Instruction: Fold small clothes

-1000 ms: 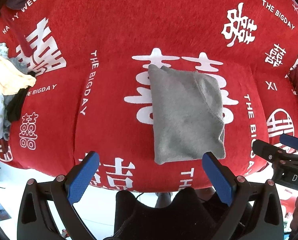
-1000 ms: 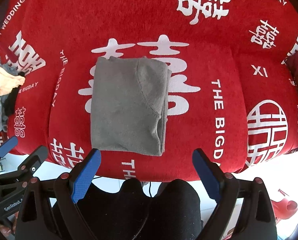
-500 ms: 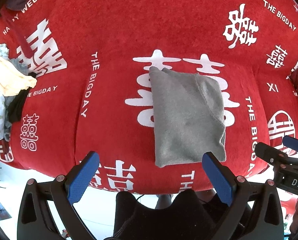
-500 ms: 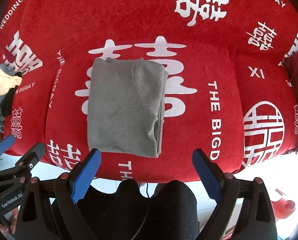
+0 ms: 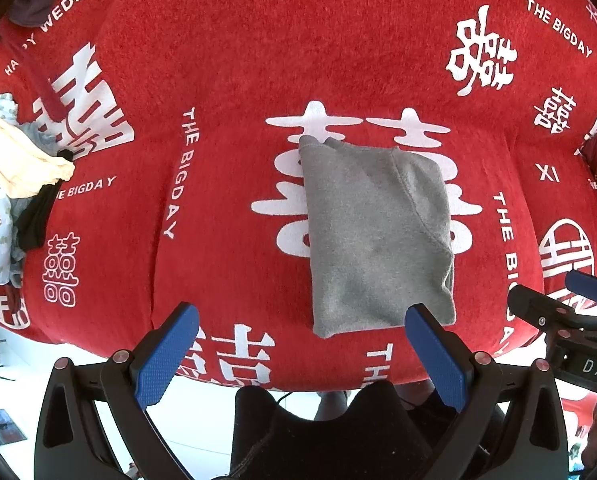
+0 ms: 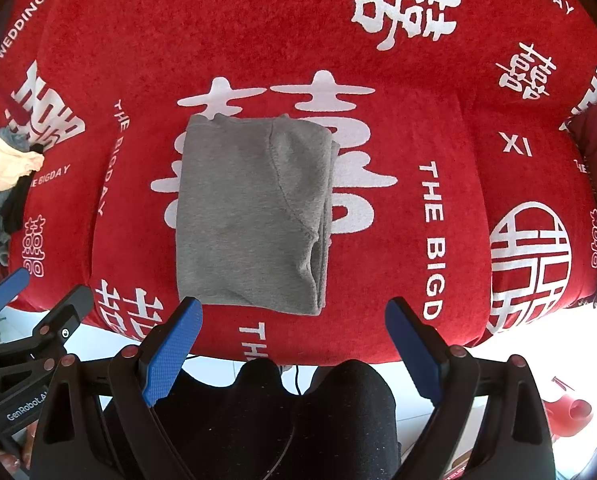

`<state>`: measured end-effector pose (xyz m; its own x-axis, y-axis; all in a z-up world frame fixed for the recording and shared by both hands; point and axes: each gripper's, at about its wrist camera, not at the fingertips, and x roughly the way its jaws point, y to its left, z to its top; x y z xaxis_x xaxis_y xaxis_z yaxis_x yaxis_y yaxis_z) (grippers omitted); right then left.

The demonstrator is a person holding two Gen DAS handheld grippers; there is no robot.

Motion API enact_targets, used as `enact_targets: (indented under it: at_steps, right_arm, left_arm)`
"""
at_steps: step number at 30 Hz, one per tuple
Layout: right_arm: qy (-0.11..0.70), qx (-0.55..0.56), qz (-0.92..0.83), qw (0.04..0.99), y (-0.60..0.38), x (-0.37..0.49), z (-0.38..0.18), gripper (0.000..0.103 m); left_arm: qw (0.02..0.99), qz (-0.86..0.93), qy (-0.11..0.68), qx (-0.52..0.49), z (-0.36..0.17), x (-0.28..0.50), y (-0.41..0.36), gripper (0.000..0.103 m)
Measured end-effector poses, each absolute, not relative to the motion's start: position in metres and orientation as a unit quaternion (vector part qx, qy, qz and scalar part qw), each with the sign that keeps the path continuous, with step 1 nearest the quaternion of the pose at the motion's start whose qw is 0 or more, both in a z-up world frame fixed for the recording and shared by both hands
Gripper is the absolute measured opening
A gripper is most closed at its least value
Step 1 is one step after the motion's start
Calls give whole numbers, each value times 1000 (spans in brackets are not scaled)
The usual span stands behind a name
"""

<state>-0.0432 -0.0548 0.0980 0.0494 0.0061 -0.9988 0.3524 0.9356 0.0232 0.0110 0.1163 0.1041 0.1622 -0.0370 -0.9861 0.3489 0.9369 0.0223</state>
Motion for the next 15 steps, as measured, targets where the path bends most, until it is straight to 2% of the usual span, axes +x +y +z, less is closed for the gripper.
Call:
enact_targets:
  at_steps: [15]
  right_arm:
    - [679, 133, -121, 711, -52, -40, 96, 94]
  left_arm:
    - [759, -136, 627, 116, 106, 18, 118, 103]
